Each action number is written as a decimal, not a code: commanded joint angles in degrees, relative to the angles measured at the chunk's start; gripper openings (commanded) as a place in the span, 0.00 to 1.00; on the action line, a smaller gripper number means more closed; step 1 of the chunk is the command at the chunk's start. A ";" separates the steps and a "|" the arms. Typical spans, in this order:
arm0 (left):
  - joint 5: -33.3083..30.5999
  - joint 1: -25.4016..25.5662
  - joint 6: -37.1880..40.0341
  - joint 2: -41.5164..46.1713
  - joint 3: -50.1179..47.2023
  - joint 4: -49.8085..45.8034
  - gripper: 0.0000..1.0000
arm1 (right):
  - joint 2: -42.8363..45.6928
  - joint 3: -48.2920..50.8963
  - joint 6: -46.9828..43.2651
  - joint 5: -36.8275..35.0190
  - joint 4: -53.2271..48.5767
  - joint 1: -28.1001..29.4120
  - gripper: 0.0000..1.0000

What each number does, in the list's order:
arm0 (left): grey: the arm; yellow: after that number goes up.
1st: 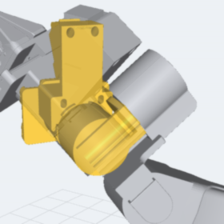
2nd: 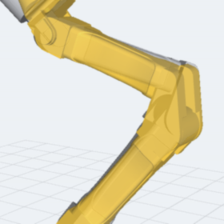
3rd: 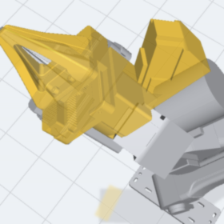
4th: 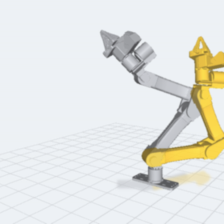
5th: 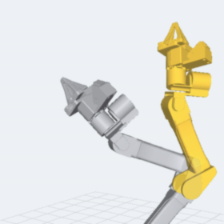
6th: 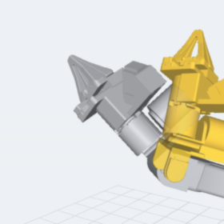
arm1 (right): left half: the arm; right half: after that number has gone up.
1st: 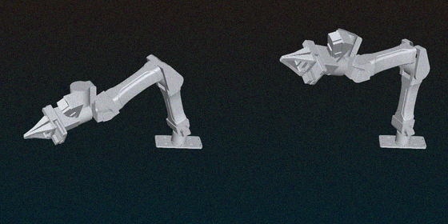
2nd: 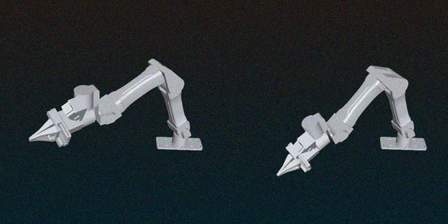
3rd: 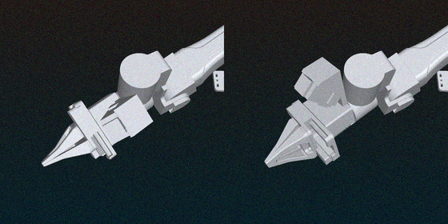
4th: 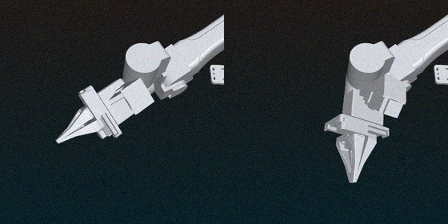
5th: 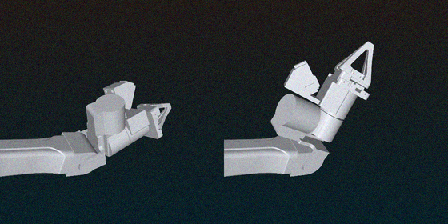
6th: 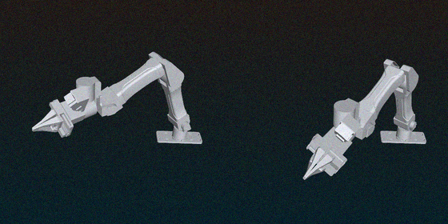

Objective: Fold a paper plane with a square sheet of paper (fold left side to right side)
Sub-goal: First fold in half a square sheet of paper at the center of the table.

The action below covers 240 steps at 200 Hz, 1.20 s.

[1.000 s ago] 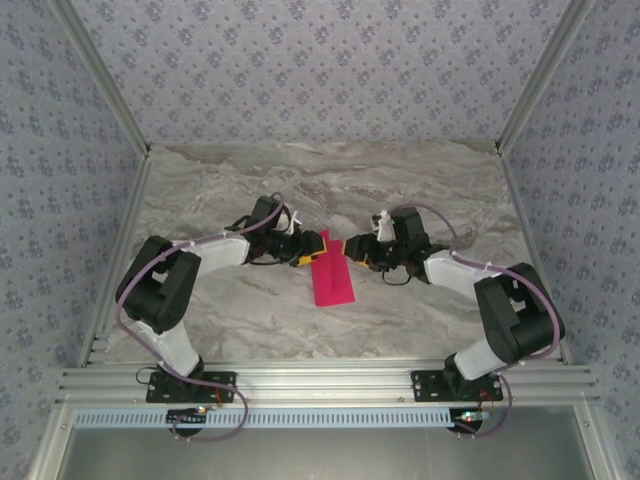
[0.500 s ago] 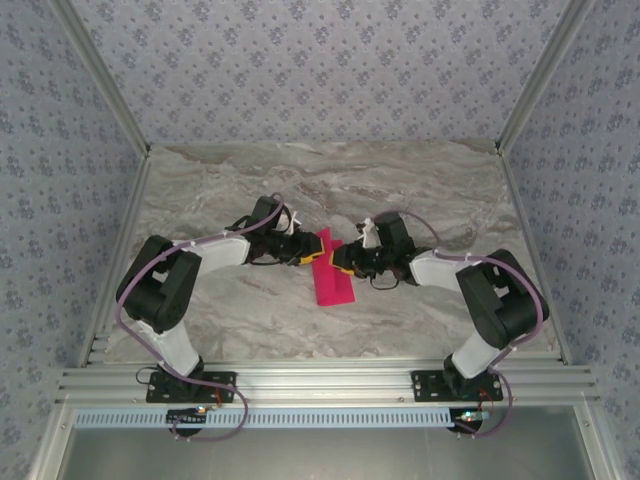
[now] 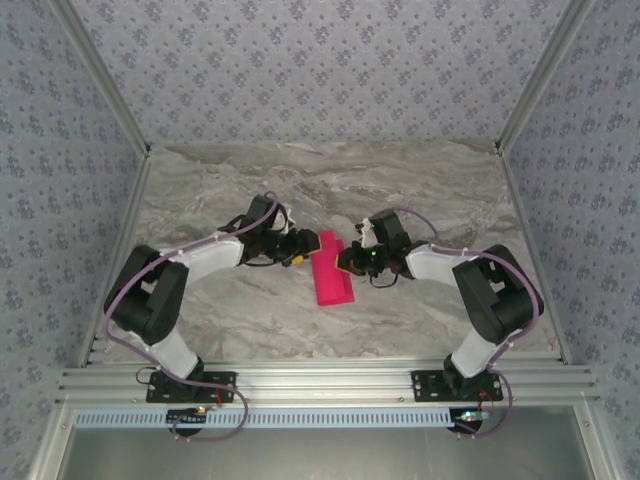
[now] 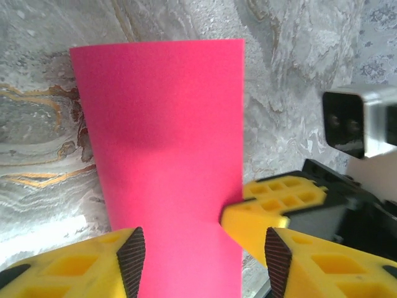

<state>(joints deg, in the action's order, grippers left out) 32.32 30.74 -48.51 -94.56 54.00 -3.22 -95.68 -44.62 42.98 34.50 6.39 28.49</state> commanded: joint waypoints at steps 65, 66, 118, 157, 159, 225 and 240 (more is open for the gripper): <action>-8.86 5.83 1.83 -5.98 4.36 -9.54 0.61 | -3.99 -2.08 -3.43 -4.96 -6.39 -0.45 0.04; -8.90 5.83 1.79 -6.07 4.45 -9.66 0.61 | -3.99 -2.11 -3.47 -4.92 -6.39 -0.45 0.04; -10.98 7.18 1.61 -10.52 7.58 -12.15 0.56 | -4.01 -2.30 -3.91 -4.73 -6.40 -0.60 0.11; -12.60 7.73 1.73 -12.06 8.82 -13.91 0.46 | 0.62 -1.92 -6.07 -7.76 -9.35 -1.33 0.27; -12.67 7.73 1.75 -12.12 8.84 -13.98 0.46 | 1.44 -1.91 -6.38 -8.47 -10.09 -1.50 0.29; -13.51 8.54 2.32 -14.48 11.21 -16.10 0.48 | 15.96 2.42 -12.14 -19.35 -20.36 -4.93 0.41; -13.72 8.67 2.46 -15.07 11.61 -16.62 0.49 | 18.51 3.94 -12.39 -19.50 -21.19 -6.18 0.42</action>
<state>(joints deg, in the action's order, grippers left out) 20.10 38.57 -46.74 -107.07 64.10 -17.93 -80.47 -43.38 32.58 18.55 -9.65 23.92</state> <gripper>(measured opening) 0.487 0.414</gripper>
